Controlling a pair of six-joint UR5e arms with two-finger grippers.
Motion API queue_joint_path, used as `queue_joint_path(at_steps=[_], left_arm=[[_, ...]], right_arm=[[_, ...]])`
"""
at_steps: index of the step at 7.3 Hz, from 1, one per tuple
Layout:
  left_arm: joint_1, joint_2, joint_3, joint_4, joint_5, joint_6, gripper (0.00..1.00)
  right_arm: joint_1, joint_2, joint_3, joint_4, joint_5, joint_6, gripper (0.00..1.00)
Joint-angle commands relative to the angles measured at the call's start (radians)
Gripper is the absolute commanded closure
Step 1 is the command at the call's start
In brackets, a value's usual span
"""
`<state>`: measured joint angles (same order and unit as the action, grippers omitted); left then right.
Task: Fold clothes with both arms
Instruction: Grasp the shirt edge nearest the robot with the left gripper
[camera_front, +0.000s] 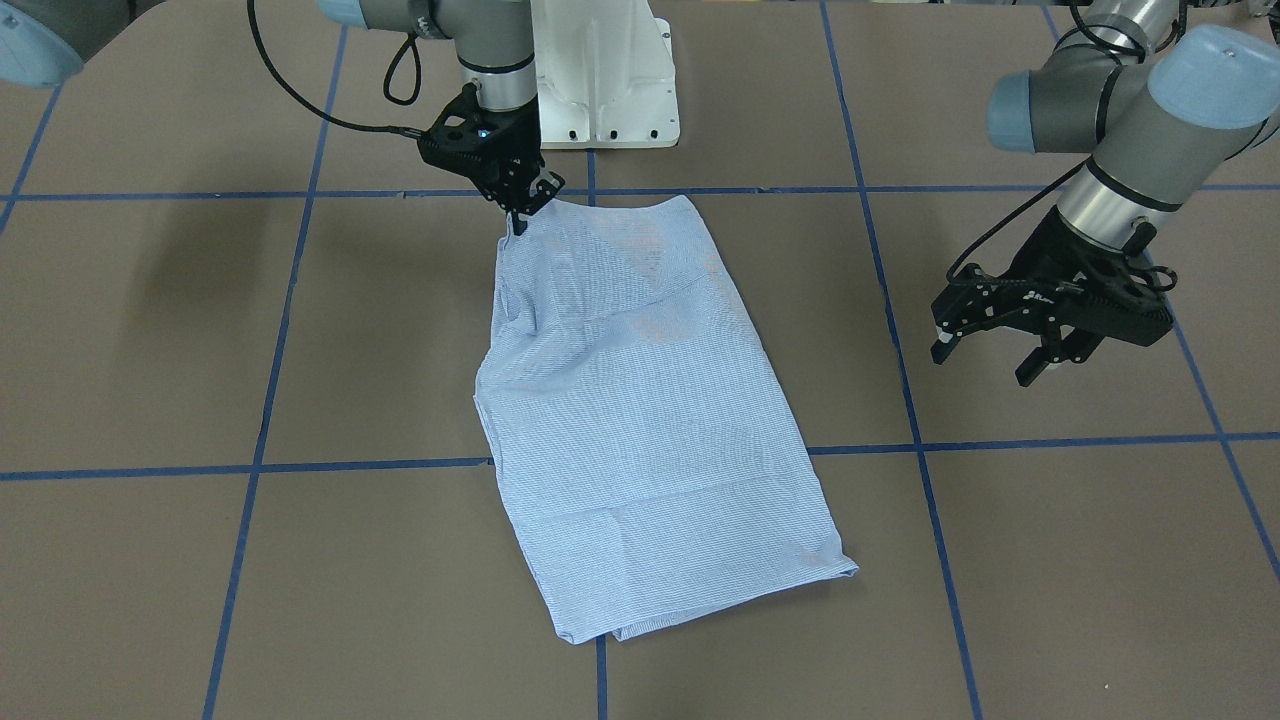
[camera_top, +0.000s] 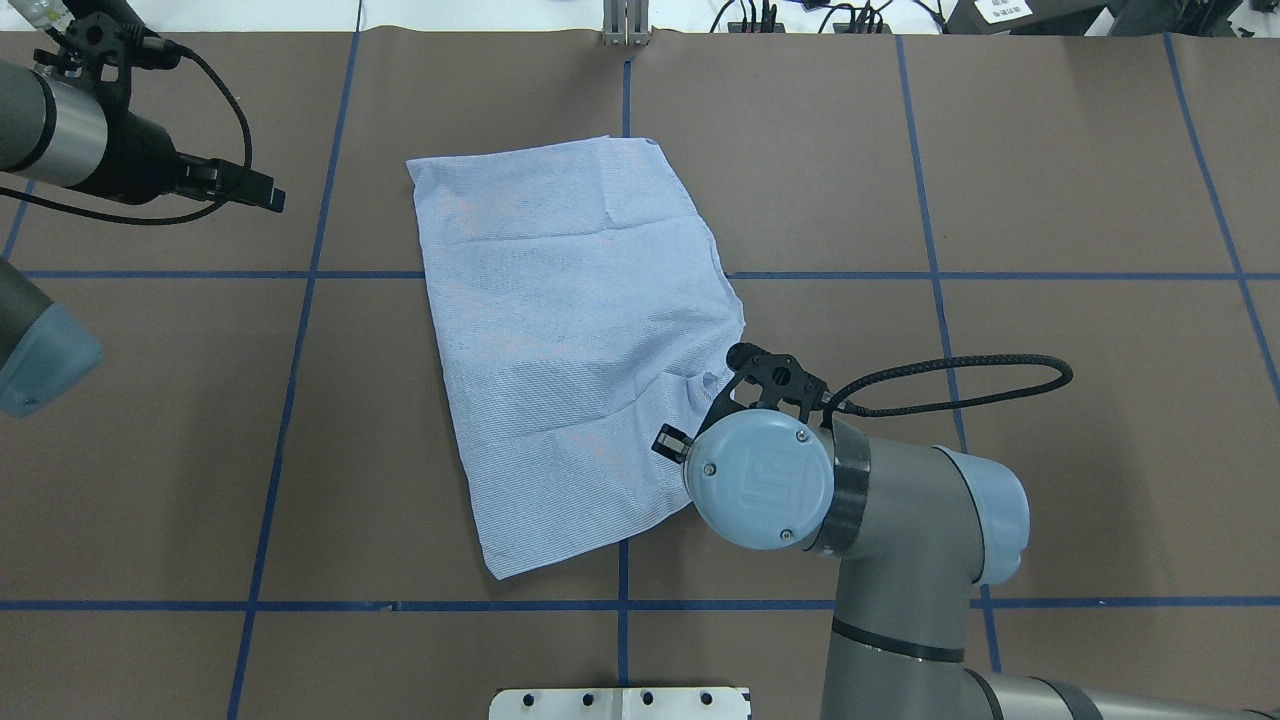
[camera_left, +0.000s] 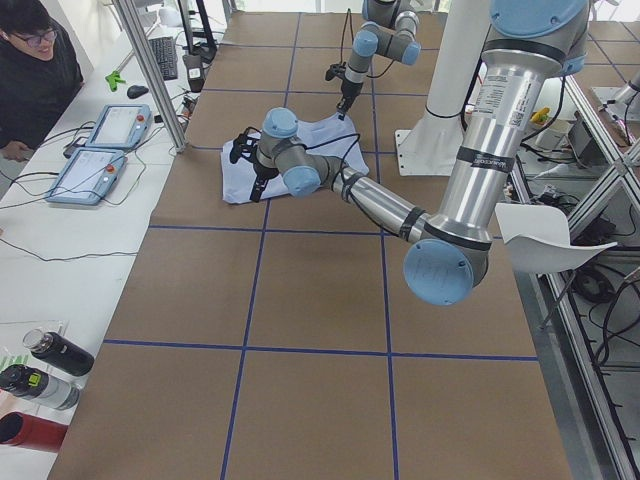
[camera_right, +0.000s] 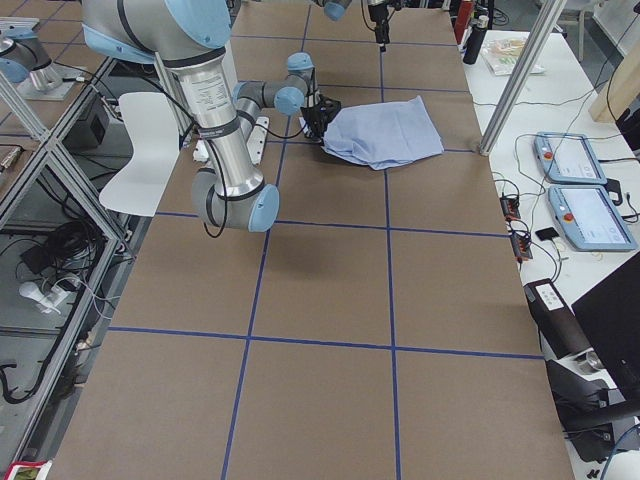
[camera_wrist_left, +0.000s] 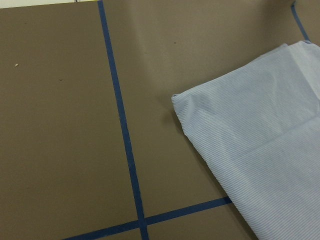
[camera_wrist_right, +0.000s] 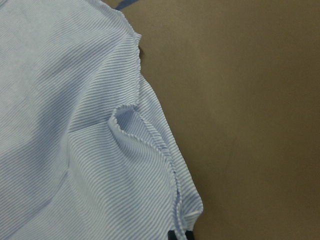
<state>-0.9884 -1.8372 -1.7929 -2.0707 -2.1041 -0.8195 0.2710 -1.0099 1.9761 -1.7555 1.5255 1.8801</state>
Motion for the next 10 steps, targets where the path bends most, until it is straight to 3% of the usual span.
queue_joint_path(at_steps=[1,3,5,6,7,10], left_arm=[[0.101,0.057,-0.131,0.001,-0.037,-0.221,0.00],[0.227,0.107,-0.267,0.000,-0.014,-0.472,0.00],[0.524,0.110,-0.290,-0.016,0.295,-0.841,0.00],[0.616,0.110,-0.283,-0.014,0.400,-0.960,0.00],[0.661,0.102,-0.257,-0.008,0.433,-1.048,0.00],[0.688,0.050,-0.175,-0.008,0.438,-1.061,0.00]], right_arm=[[-0.024,0.004,0.017,-0.019,-0.021,0.022,1.00],[-0.019,0.002,0.012,-0.019,-0.024,0.016,1.00],[-0.013,0.004,0.013,-0.018,-0.024,0.014,1.00],[-0.009,0.004,0.013,-0.018,-0.024,0.014,1.00],[-0.001,0.002,0.015,-0.018,-0.024,0.011,1.00],[0.000,0.004,0.018,-0.018,-0.022,0.011,1.00]])
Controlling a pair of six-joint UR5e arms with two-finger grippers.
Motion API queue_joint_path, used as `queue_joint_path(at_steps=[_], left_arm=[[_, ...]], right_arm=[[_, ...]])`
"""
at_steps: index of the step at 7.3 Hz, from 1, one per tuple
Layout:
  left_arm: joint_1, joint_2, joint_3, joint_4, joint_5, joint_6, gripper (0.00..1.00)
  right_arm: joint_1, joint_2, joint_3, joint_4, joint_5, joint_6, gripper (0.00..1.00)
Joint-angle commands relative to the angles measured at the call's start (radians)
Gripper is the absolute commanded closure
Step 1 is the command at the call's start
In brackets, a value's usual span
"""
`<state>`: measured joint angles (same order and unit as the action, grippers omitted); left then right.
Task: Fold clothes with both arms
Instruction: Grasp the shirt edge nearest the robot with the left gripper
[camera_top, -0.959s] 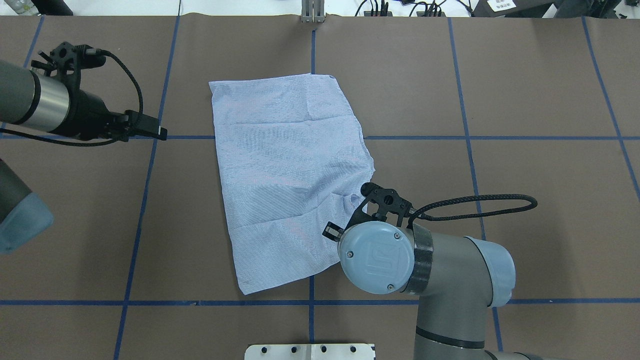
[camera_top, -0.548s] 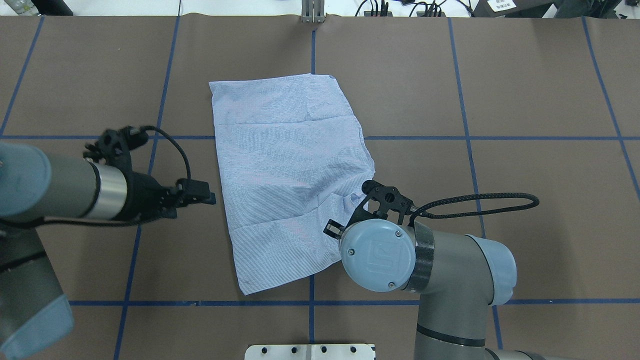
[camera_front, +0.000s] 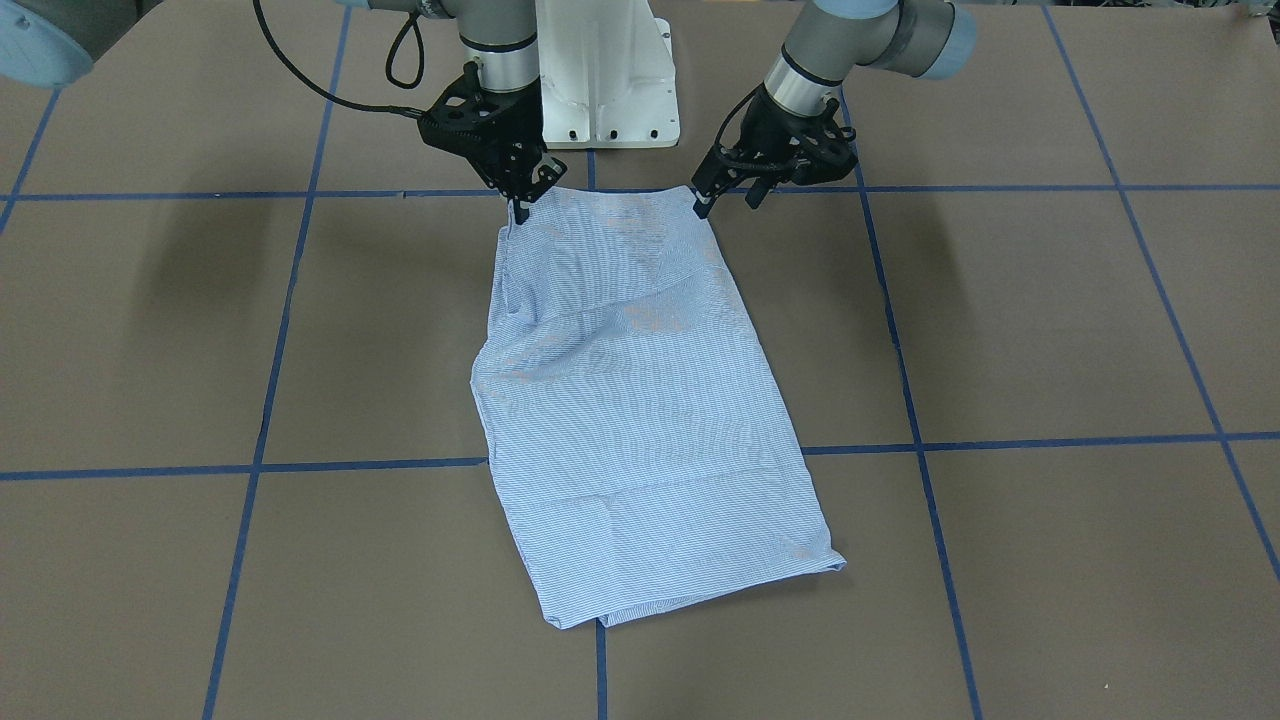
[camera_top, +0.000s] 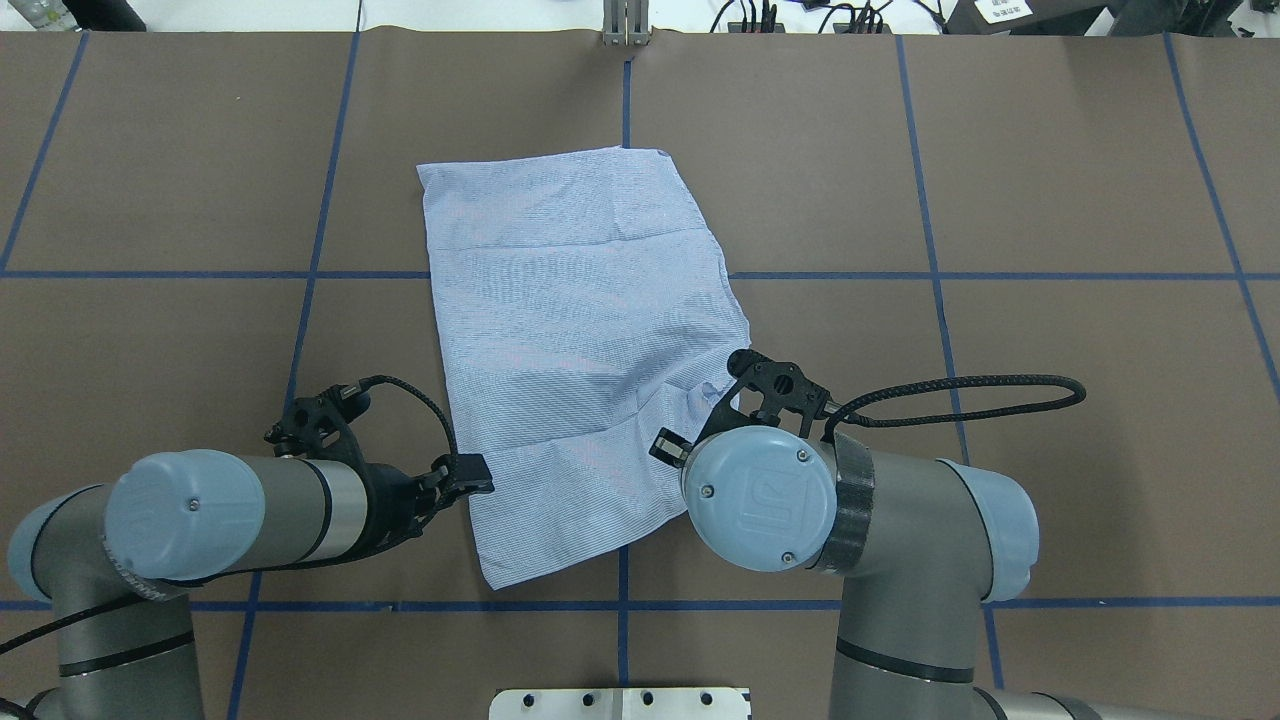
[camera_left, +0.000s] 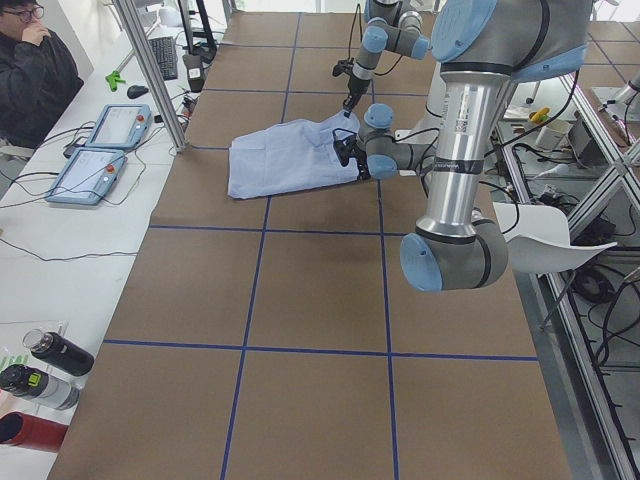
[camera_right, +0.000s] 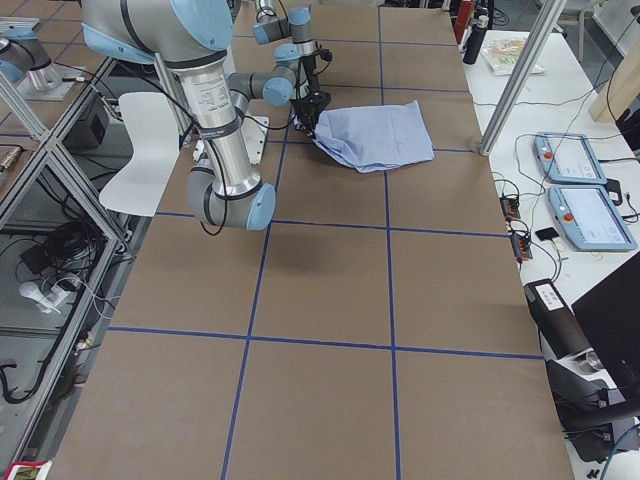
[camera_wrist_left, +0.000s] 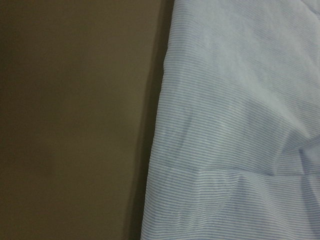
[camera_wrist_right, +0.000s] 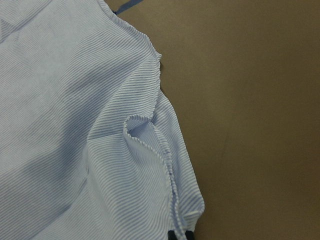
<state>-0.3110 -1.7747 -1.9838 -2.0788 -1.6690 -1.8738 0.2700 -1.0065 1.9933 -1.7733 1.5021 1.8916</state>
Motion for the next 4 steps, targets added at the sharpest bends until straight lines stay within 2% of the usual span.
queue_joint_path(at_steps=[1,4], left_arm=[[0.035,-0.031,0.020,0.002,0.002,-0.007,0.00],[0.070,-0.034,0.034,0.002,0.002,-0.008,0.00]], right_arm=[[0.002,0.002,0.001,0.000,0.001,0.000,1.00],[0.002,0.002,0.001,0.000,0.000,0.000,1.00]])
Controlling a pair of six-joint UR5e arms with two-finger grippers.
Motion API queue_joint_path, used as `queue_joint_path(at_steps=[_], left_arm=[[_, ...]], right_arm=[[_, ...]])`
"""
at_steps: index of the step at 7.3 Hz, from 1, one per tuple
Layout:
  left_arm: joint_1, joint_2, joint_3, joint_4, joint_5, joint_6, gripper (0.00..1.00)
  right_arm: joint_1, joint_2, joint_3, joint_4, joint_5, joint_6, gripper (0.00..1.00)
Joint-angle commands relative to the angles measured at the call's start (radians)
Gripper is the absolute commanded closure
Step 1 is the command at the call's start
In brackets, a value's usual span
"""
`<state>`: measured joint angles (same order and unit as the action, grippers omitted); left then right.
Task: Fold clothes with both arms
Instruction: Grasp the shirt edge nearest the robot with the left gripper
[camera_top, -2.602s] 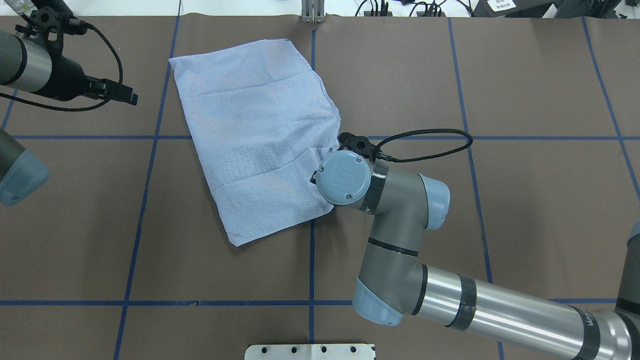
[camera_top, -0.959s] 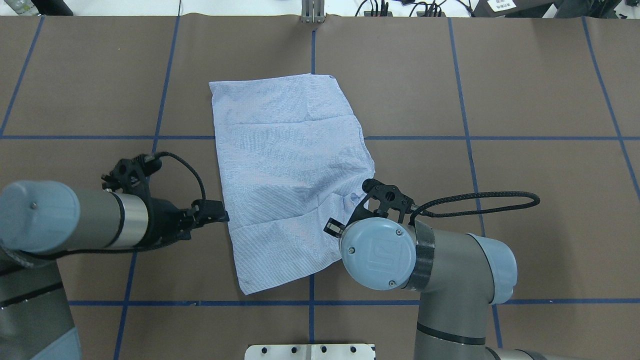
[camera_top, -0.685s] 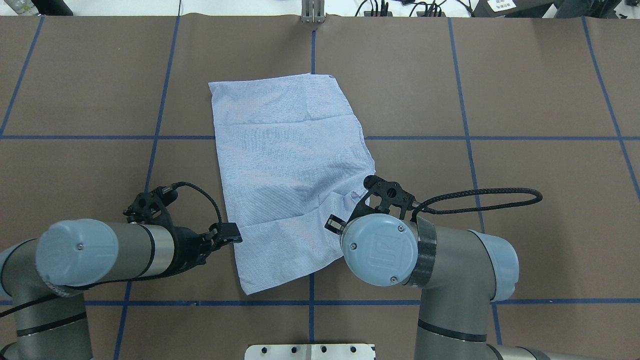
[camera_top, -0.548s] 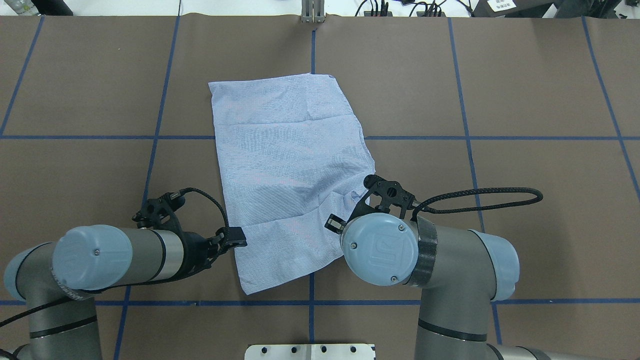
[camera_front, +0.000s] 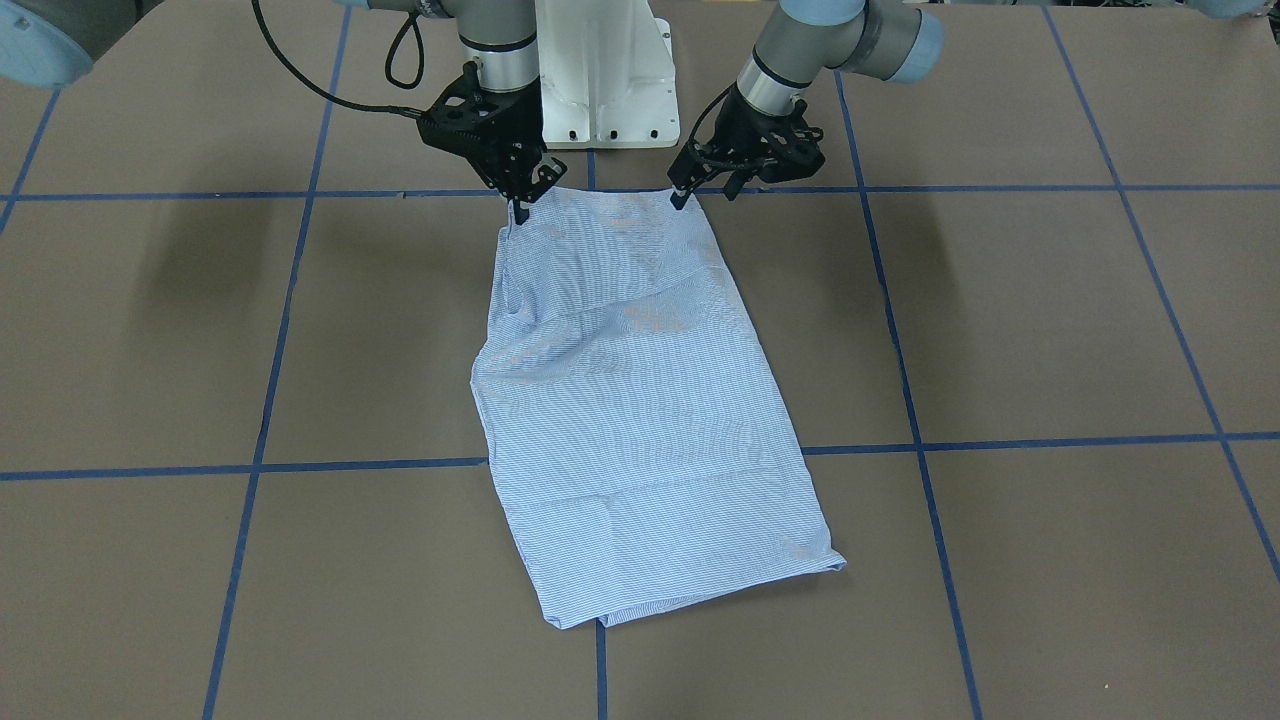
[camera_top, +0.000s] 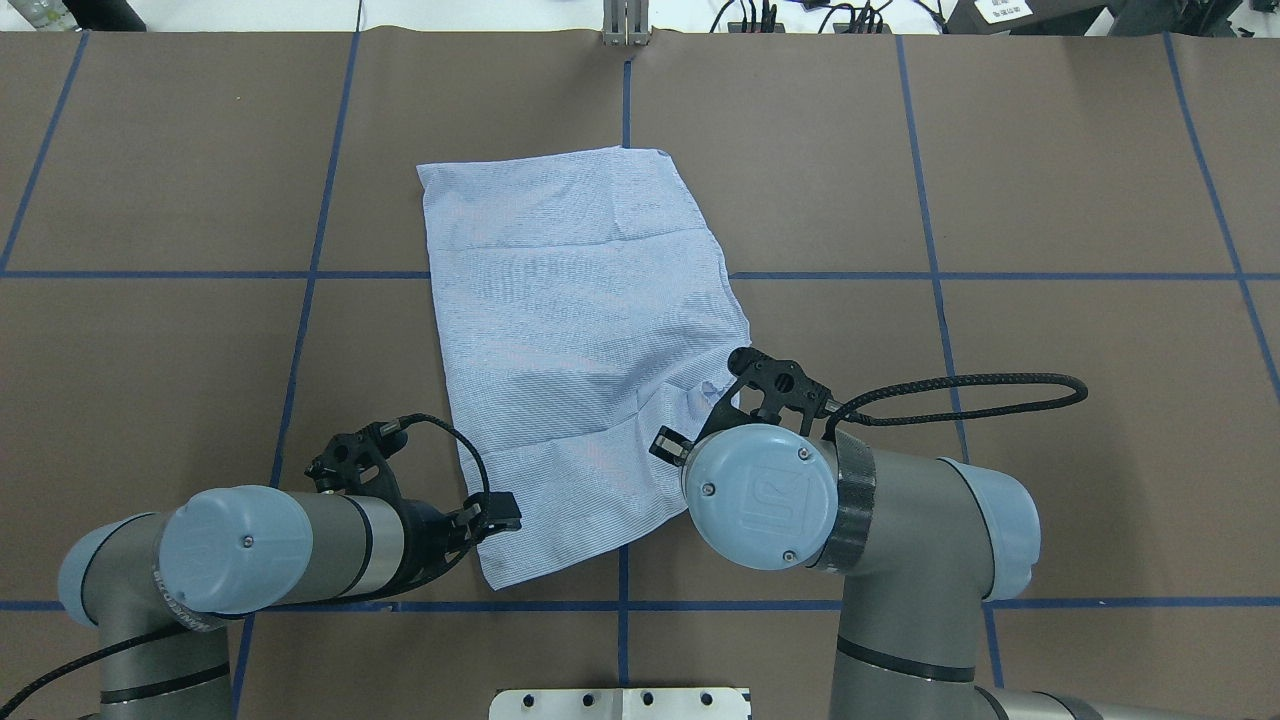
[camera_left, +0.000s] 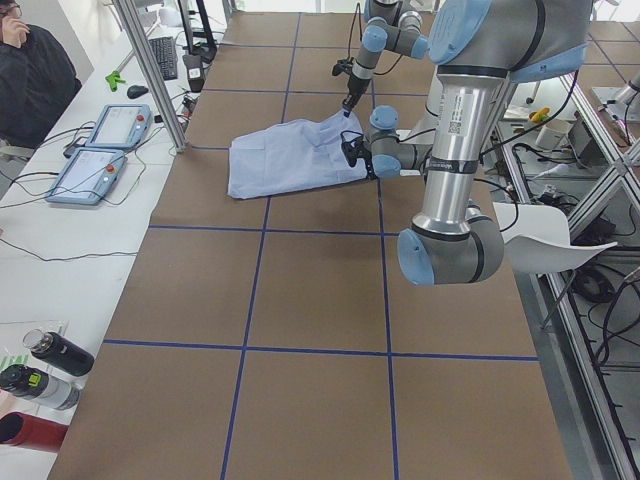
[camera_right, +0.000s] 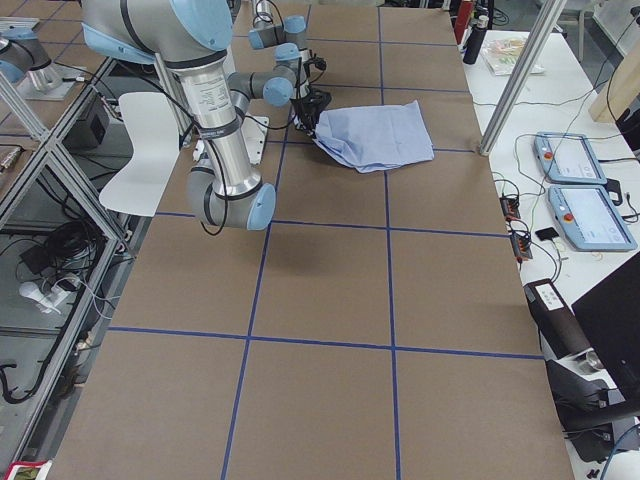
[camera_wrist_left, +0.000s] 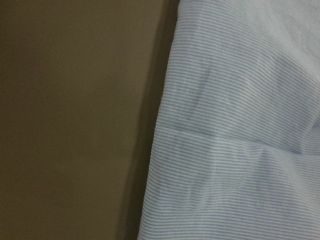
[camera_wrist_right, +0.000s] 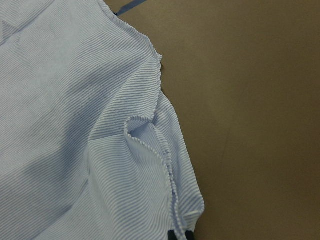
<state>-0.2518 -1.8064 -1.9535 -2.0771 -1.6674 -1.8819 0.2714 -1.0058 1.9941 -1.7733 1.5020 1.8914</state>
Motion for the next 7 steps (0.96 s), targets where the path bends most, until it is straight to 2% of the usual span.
queue_joint_path(at_steps=[1,7], left_arm=[[0.012,-0.010,0.004,0.000,0.000,0.000,0.00],[0.042,-0.024,0.025,0.000,0.001,0.000,0.01]], right_arm=[[0.000,0.001,0.002,0.000,0.001,0.000,1.00],[0.002,0.001,0.005,0.002,0.001,0.000,1.00]])
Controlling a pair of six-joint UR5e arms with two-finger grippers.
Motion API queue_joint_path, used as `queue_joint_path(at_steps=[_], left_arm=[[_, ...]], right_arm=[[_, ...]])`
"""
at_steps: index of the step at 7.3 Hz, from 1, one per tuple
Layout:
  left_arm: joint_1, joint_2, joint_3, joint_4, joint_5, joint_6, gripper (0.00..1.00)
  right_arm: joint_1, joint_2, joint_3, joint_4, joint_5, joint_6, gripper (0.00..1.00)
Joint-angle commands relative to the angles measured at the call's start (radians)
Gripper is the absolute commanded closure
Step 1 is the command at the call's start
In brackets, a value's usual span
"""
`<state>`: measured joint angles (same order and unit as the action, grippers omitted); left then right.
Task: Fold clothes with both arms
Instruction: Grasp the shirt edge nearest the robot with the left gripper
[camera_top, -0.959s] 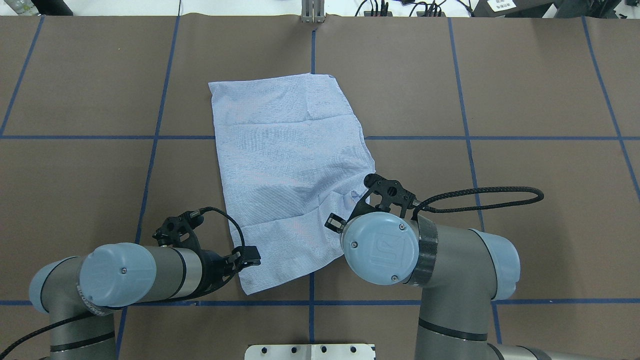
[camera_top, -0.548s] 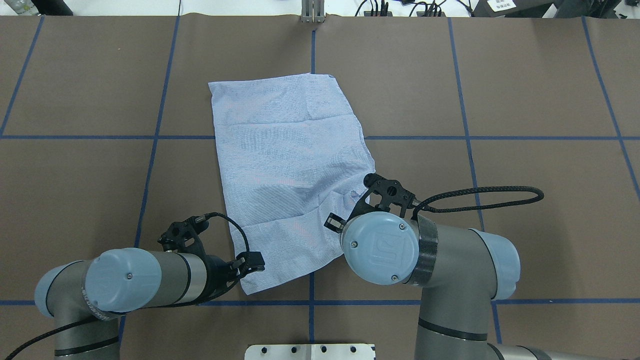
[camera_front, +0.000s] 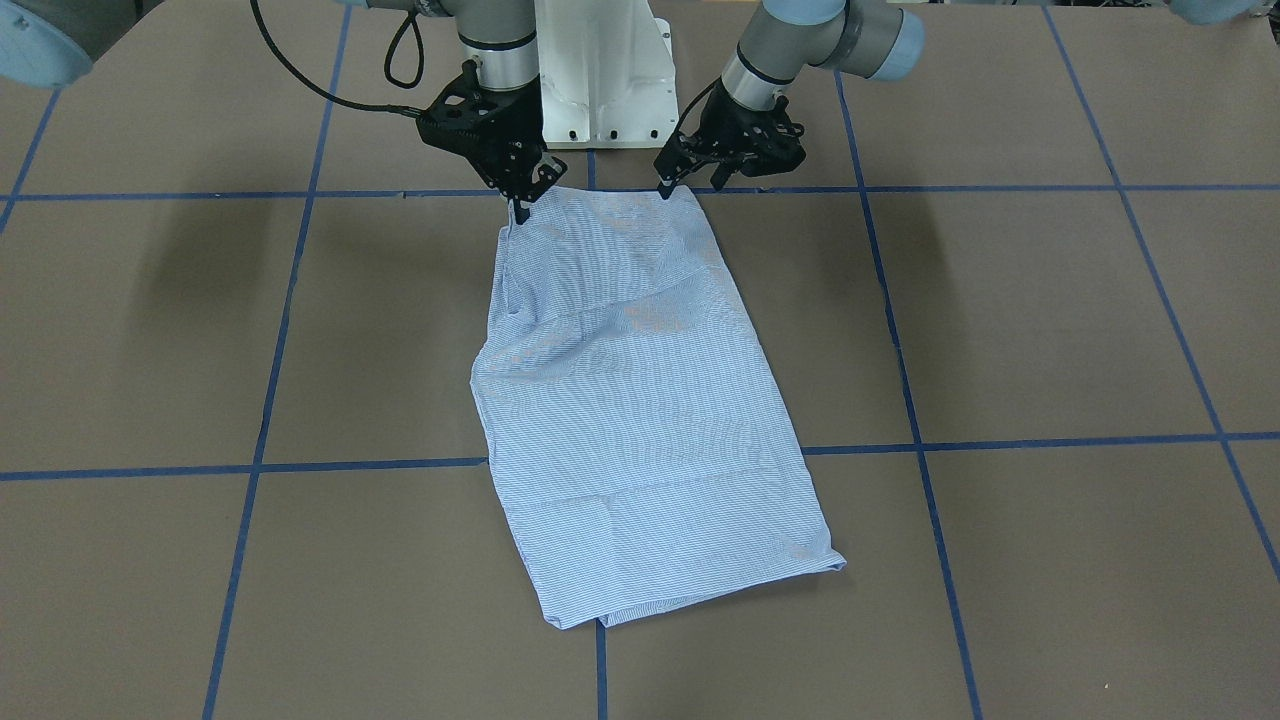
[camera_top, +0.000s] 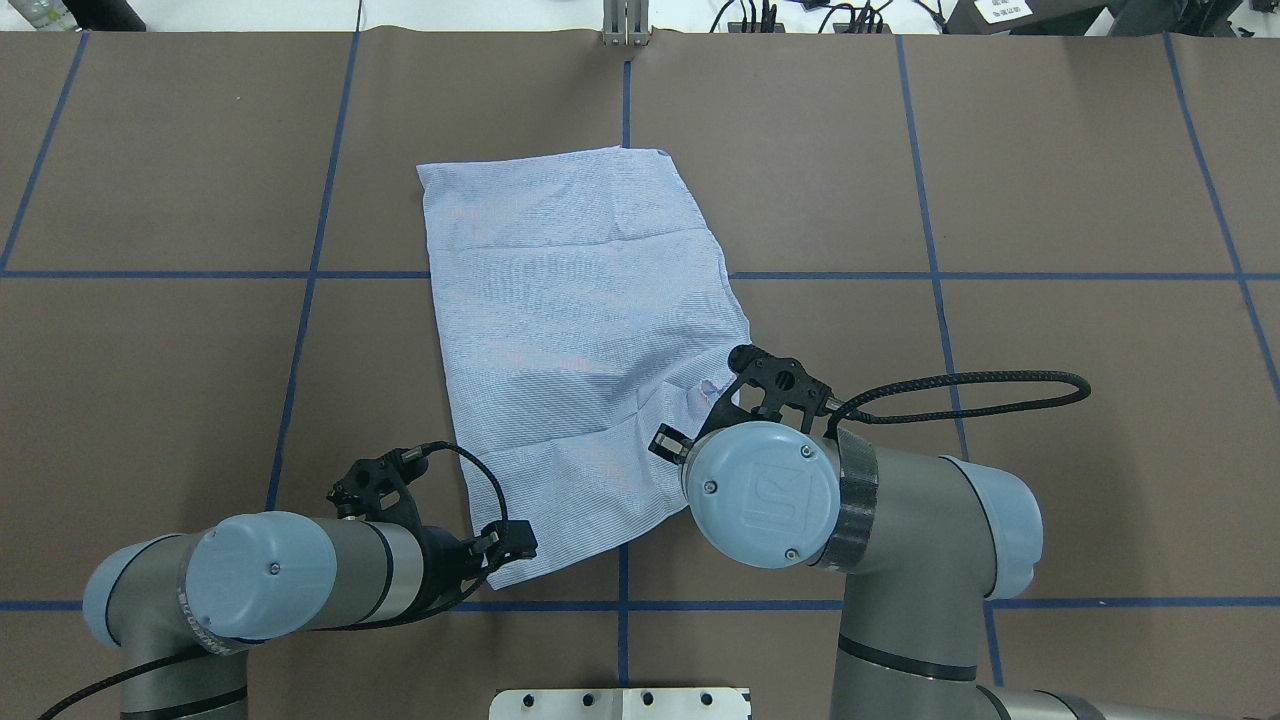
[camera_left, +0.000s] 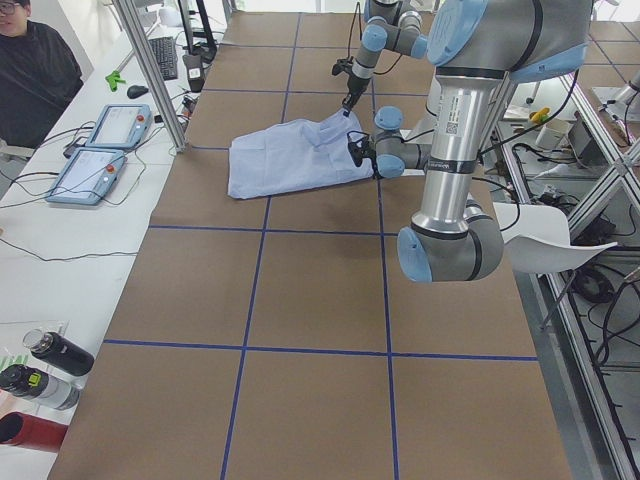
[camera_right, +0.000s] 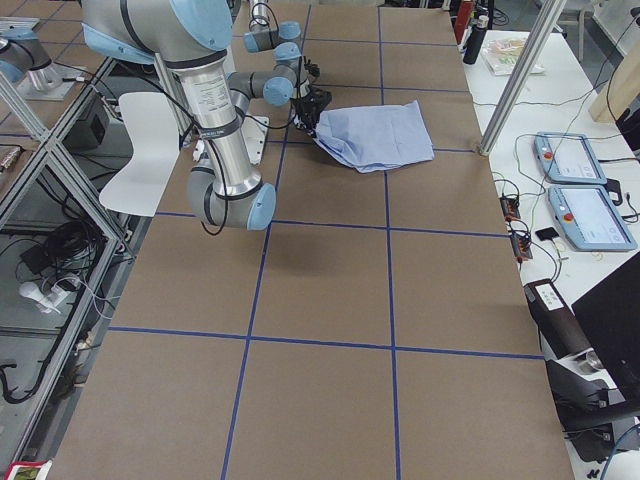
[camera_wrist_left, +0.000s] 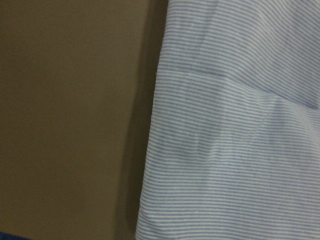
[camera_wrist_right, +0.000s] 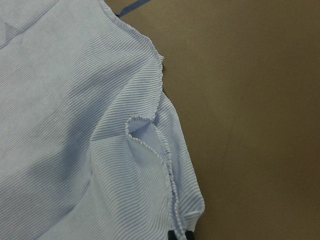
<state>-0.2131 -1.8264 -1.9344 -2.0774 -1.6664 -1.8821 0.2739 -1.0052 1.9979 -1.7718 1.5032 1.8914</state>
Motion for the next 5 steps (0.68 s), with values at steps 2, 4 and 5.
queue_joint_path(at_steps=[2,4,5], left_arm=[[0.003,-0.028,0.038,-0.001,0.002,0.000,0.15],[0.003,-0.047,0.066,-0.006,0.001,0.006,0.27],[0.003,-0.047,0.066,-0.007,-0.001,0.005,0.39]], right_arm=[[0.001,0.000,0.002,0.000,0.000,0.000,1.00],[0.001,0.000,0.002,-0.001,0.000,0.000,1.00],[-0.001,0.000,0.002,-0.002,0.000,0.000,1.00]])
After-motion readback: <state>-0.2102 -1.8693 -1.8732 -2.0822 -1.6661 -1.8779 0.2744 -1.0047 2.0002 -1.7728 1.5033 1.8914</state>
